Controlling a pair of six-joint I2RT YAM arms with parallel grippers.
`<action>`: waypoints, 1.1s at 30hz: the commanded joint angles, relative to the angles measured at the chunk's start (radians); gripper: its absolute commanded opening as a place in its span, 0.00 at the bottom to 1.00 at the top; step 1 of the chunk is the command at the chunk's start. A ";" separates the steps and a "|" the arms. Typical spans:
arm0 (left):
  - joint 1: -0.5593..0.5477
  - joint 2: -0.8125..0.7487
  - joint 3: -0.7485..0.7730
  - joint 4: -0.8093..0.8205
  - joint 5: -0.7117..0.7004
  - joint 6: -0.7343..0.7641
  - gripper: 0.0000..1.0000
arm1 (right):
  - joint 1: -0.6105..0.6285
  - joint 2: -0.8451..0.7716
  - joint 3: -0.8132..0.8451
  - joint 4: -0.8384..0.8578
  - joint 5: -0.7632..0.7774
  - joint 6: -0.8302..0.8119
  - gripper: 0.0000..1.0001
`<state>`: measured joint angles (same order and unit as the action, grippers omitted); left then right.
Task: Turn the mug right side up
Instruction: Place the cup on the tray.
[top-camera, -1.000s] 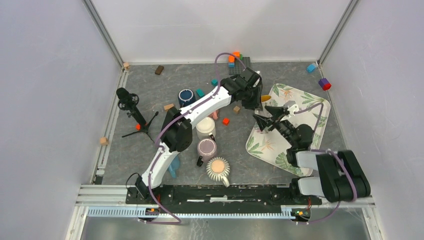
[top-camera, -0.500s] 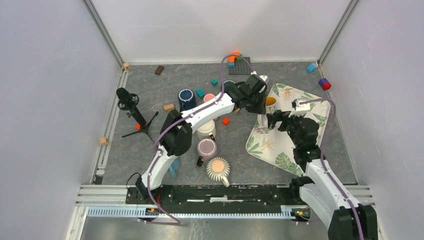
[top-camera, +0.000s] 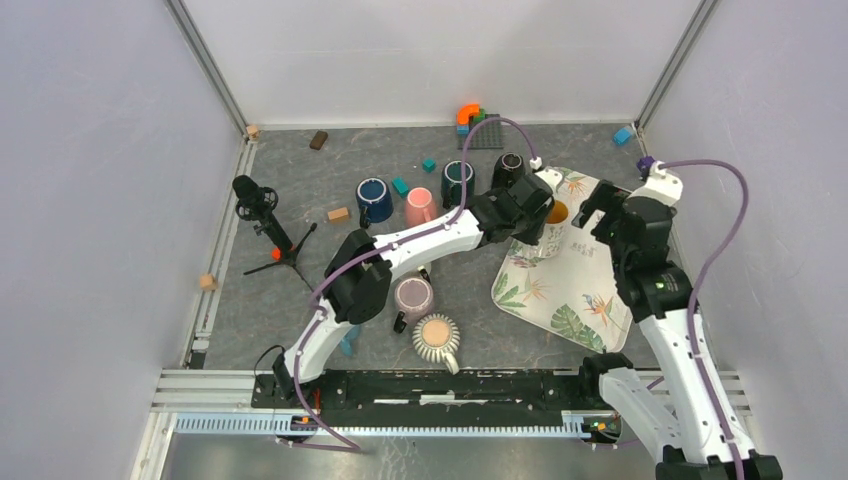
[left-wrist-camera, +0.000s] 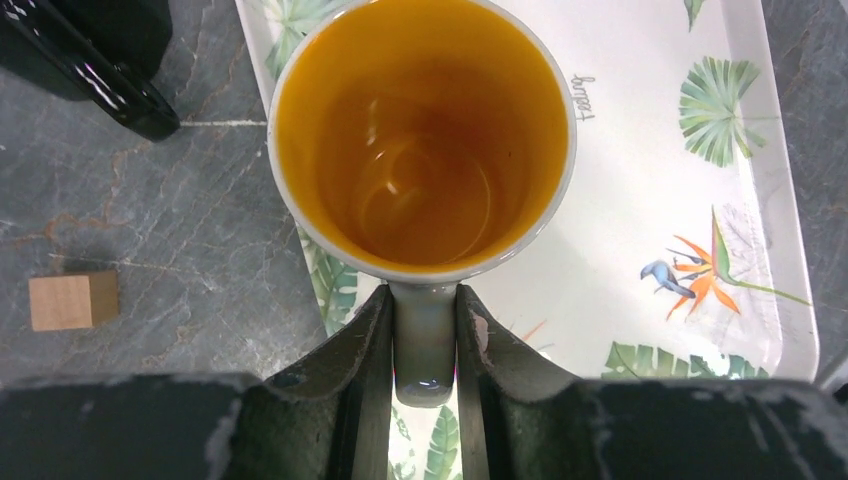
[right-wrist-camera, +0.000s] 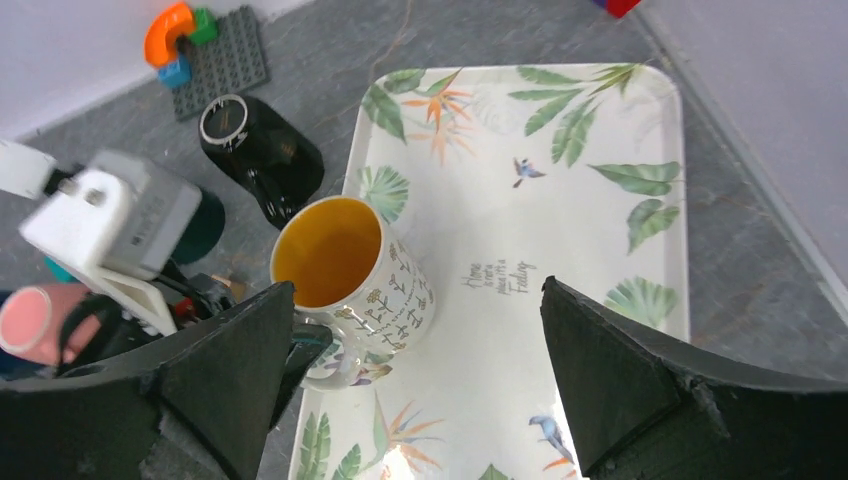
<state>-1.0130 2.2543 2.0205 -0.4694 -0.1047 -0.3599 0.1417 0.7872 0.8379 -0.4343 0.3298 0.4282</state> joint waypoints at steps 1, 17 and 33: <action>-0.004 -0.019 0.001 0.163 -0.075 0.113 0.02 | -0.003 -0.062 0.135 -0.181 0.113 0.078 0.98; -0.006 0.088 -0.006 0.343 -0.137 0.197 0.02 | -0.003 -0.218 0.216 -0.217 -0.033 0.091 0.98; 0.009 0.283 0.269 0.392 -0.175 0.289 0.20 | -0.004 -0.206 0.253 -0.270 -0.145 0.127 0.98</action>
<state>-1.0176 2.4863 2.1914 -0.1440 -0.2615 -0.1318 0.1417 0.5770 1.0561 -0.7040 0.2134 0.5468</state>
